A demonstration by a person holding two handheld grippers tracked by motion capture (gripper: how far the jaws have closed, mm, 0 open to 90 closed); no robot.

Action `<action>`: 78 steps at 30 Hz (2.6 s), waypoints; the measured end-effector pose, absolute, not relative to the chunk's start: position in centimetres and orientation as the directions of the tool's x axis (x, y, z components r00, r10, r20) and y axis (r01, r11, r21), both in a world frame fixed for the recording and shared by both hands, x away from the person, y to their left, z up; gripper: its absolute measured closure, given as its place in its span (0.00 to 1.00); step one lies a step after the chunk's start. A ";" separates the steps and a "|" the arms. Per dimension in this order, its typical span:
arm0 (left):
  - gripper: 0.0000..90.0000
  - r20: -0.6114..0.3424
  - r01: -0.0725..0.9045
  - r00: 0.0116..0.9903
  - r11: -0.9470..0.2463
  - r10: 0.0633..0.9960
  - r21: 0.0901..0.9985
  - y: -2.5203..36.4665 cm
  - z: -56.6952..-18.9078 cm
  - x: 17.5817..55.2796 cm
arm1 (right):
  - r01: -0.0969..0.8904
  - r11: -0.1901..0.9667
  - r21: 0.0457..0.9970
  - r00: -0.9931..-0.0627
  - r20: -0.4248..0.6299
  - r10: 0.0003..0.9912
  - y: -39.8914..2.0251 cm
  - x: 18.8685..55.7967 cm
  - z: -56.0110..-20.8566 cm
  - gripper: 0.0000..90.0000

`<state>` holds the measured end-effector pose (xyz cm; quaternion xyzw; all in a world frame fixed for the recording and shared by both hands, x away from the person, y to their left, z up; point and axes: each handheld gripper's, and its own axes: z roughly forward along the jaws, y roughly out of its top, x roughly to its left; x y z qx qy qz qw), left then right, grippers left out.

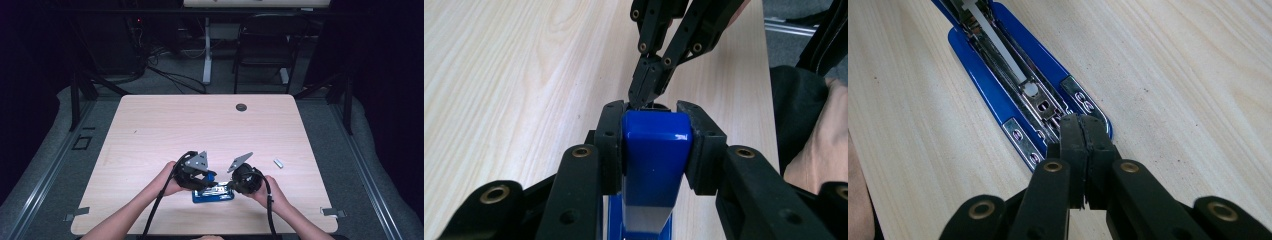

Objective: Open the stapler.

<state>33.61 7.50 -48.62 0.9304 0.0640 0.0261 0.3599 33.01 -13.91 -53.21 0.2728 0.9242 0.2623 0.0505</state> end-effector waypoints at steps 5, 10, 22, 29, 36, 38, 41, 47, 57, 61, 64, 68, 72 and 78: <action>0.73 0.001 0.111 0.989 -0.732 0.150 0.672 8.3 -48.4 33.4 | 0.477 0.713 0.514 -0.846 0.049 0.530 -13.9 33.0 -53.2 1.00; 0.73 -0.001 0.118 0.987 -0.726 0.160 0.678 9.2 -48.3 33.3 | 0.476 0.713 0.515 -0.847 0.049 0.530 -13.9 33.0 -53.2 1.00; 0.73 0.002 0.143 0.981 -0.728 0.194 0.671 10.6 -48.2 32.8 | 0.474 0.715 0.514 -0.847 0.046 0.529 -13.9 33.0 -53.2 1.00; 0.73 -0.009 0.166 0.977 -0.731 0.214 0.662 11.5 -48.2 32.6 | 0.474 0.714 0.514 -0.847 0.046 0.530 -13.9 33.0 -53.2 1.00; 0.72 -0.029 0.187 0.975 -0.735 0.222 0.652 12.6 -48.4 32.6 | 0.474 0.714 0.515 -0.847 0.045 0.530 -13.9 33.0 -53.2 1.00; 0.72 -0.041 0.200 0.973 -0.734 0.229 0.649 13.0 -48.6 32.6 | 0.475 0.714 0.515 -0.847 0.047 0.529 -13.9 33.0 -53.2 1.00; 0.72 -0.059 0.223 0.968 -0.728 0.244 0.648 13.8 -48.9 32.7 | 0.474 0.714 0.514 -0.847 0.046 0.529 -13.9 33.0 -53.2 1.00; 0.72 -0.084 0.244 0.965 -0.726 0.250 0.643 14.5 -49.4 32.7 | 0.476 0.712 0.517 -0.846 0.048 0.531 -13.9 33.0 -53.2 1.00; 0.71 -0.129 0.282 0.957 -0.745 0.258 0.605 15.9 -50.8 33.0 | 0.473 0.715 0.515 -0.848 0.045 0.528 -13.9 33.0 -53.2 1.00; 0.71 -0.138 0.290 0.956 -0.751 0.261 0.593 16.1 -51.0 33.2 | 0.472 0.715 0.515 -0.848 0.045 0.528 -13.9 33.0 -53.2 1.00; 0.71 -0.141 0.291 0.956 -0.757 0.259 0.585 16.2 -51.2 33.2 | 0.474 0.711 0.519 -0.846 0.046 0.531 -13.9 33.0 -53.3 1.00; 0.71 -0.158 0.297 0.955 -0.758 0.253 0.581 16.3 -51.6 33.4 | 0.472 0.716 0.515 -0.849 0.044 0.527 -13.9 33.0 -53.2 1.00; 0.71 -0.155 0.296 0.955 -0.771 0.253 0.564 16.5 -52.0 33.5 | 0.471 0.716 0.515 -0.849 0.044 0.527 -13.9 33.0 -53.2 1.00; 0.71 -0.136 0.278 0.961 -0.820 0.243 0.500 16.3 -53.3 33.5 | 0.471 0.717 0.514 -0.849 0.044 0.526 -13.9 33.0 -53.2 1.00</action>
